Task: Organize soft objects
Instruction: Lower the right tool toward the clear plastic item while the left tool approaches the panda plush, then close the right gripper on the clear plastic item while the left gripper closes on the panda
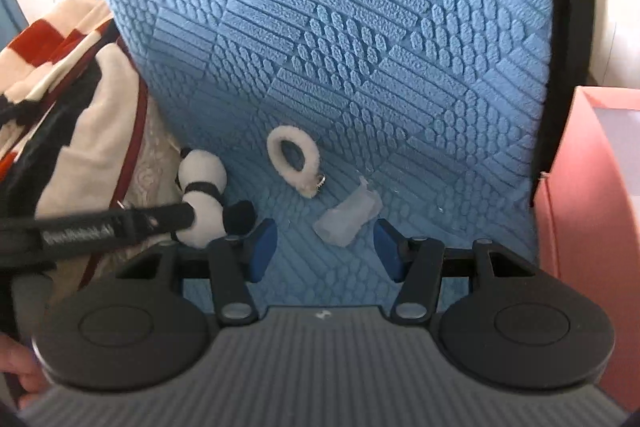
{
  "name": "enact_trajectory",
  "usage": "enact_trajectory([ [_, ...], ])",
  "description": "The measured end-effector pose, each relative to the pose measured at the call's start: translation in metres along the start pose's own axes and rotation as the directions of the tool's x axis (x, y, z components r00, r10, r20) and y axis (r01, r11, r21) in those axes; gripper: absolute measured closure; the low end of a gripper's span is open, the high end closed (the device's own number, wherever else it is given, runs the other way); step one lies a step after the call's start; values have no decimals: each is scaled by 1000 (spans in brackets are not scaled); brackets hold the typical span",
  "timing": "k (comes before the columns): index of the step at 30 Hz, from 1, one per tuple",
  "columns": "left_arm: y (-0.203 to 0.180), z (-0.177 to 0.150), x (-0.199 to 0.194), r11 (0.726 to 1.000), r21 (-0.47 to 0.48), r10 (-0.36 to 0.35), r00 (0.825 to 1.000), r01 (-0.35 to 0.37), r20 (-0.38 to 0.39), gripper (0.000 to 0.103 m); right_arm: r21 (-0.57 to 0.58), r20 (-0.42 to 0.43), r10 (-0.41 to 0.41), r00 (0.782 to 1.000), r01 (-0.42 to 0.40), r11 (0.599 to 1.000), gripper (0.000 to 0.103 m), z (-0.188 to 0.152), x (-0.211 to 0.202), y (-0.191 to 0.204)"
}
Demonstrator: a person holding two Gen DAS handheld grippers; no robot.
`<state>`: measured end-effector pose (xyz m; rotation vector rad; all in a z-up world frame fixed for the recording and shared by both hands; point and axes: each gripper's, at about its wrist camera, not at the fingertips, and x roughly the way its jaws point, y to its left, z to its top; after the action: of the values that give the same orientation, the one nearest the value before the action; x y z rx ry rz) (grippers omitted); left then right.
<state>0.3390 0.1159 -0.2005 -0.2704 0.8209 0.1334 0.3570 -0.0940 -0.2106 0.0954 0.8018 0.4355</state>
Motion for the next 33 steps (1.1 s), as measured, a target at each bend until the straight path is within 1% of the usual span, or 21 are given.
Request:
enact_trajectory([
  [4, -1, 6, 14, 998, 50, 29, 1000, -28, 0, 33, 17, -7, 11, 1000, -11, 1000, 47, 4, 11, 1],
  [7, 6, 10, 24, 999, 39, 24, 1000, -24, -20, 34, 54, -23, 28, 999, -27, 998, 48, 7, 25, -3],
  [9, 12, 11, 28, 999, 27, 35, 999, -34, -25, 35, 90, -54, 13, 998, -8, 996, 48, 8, 40, -8],
  [13, 21, 13, 35, 999, 15, 42, 999, -42, -31, 37, 147, -101, 20, 995, -5, 989, 48, 10, 63, -17],
  [14, 22, 14, 35, 999, 10, 43, 999, -42, -31, 37, 149, -104, 19, 994, -3, 989, 50, 11, 66, -17],
  [15, 24, 14, 36, 999, 5, 42, 999, -42, -31, 37, 137, -105, 13, 994, 1, 991, 50, 12, 69, -17],
  [17, 24, 16, 38, 999, 6, 38, 999, -38, -27, 37, 72, -104, -35, 994, 43, 996, 50, 13, 75, -14],
  [18, 24, 16, 39, 999, 7, 38, 999, -38, -26, 37, 59, -109, -50, 993, 56, 997, 49, 13, 79, -14],
  [21, 24, 15, 45, 999, 14, 42, 999, -42, -29, 37, 90, -123, -31, 992, 42, 995, 49, 12, 88, -19],
  [25, 24, 15, 51, 999, 12, 41, 999, -40, -30, 37, 41, -120, -29, 992, 34, 999, 50, 14, 94, -12],
  [28, 24, 16, 53, 999, 11, 35, 999, -34, -19, 37, 39, -115, -34, 993, 39, 998, 50, 12, 101, -8],
  [31, 26, 16, 62, 1000, 3, 29, 998, -29, -53, 38, 13, -106, -44, 993, 46, 999, 49, 11, 109, -4],
  [33, 24, 15, 64, 999, 30, 43, 997, -41, -61, 39, 8, -105, -44, 993, 45, 999, 49, 10, 114, 1],
])
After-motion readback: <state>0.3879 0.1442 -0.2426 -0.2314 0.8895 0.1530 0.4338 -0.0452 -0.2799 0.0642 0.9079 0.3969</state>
